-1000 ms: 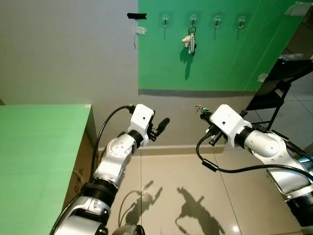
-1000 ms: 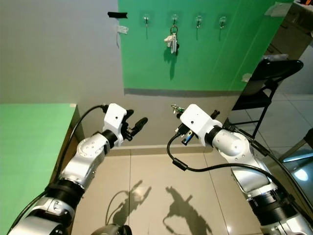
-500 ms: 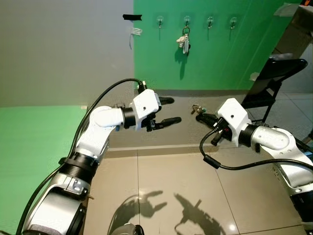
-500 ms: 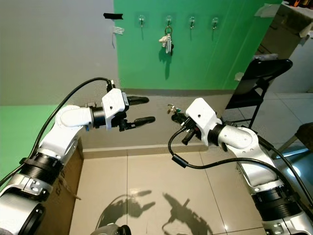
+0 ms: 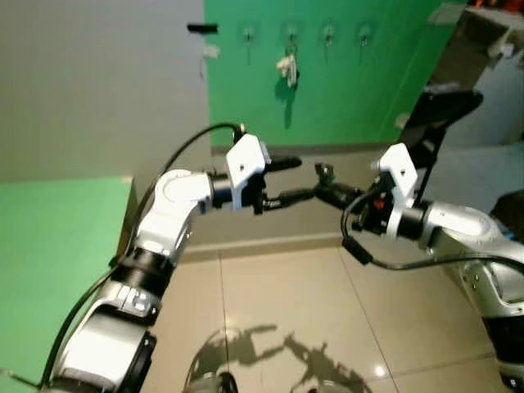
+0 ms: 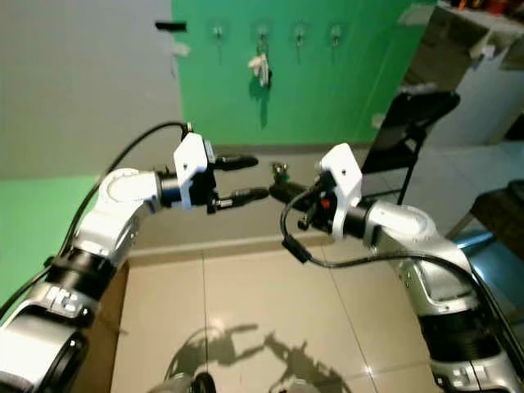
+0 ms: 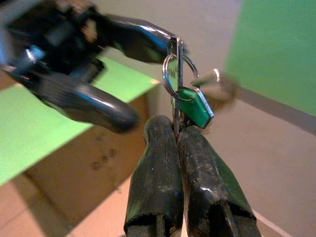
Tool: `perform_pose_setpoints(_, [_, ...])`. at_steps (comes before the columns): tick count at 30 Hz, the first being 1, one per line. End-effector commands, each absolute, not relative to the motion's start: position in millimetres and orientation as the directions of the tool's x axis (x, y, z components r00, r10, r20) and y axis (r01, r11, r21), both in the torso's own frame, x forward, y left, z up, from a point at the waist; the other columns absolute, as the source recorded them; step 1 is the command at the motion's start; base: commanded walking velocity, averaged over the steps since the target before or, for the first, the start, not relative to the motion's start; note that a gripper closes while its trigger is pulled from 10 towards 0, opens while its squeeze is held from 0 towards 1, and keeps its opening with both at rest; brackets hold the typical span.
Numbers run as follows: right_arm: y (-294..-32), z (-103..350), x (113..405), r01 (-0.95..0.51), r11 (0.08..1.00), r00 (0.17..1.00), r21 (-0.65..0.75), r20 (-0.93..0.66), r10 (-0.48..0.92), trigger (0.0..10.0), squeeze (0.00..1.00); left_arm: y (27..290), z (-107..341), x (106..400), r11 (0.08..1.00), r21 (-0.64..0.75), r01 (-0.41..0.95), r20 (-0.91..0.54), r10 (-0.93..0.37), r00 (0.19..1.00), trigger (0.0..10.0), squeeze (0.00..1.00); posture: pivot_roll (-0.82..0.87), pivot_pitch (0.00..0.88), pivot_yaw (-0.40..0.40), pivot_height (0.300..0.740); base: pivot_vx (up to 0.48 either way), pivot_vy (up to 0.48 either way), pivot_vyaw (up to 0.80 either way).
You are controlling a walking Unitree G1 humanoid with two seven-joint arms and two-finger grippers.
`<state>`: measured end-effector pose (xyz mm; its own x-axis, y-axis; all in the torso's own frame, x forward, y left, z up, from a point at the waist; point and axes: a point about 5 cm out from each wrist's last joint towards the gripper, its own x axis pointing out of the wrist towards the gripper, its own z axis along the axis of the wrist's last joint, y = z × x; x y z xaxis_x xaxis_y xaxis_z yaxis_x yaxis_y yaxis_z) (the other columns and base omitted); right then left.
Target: Hang keys on a hook
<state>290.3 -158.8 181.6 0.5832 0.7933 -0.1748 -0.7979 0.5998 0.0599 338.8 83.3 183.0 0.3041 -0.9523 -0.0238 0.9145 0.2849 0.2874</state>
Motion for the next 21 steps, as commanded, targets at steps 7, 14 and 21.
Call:
perform_pose_setpoints(7, [-161, 189, 292, -0.782, 0.614, 0.599, 0.107, -0.142, 0.788, 0.0, 0.0, 88, 182, 359, 0.517, 0.126, 0.847, 0.061, -0.856, 0.513, 10.0, 0.0, -0.19, 0.0, -0.026, 0.74, 0.0, 0.0, 0.0])
perform_pose_setpoints(14, [-170, 166, 283, -0.621, 0.761, 0.748, 0.188, -0.148, 0.647, 0.0, 0.0, 110, 148, 356, 0.789, -0.046, 0.612, -0.003, -0.613, 0.79, 10.0, 0.0, -0.18, 0.0, -0.012, 0.74, 0.0, 0.0, 0.0])
perform_pose_setpoints(21, [-148, 162, 276, -0.609, 0.677, 0.727, 0.413, -0.052, 0.685, 0.0, 0.0, 98, 132, 341, 0.765, -0.108, 0.635, -0.029, -0.64, 0.767, 10.0, 0.0, -0.16, 0.0, 0.006, 0.74, 0.0, 0.0, 0.0])
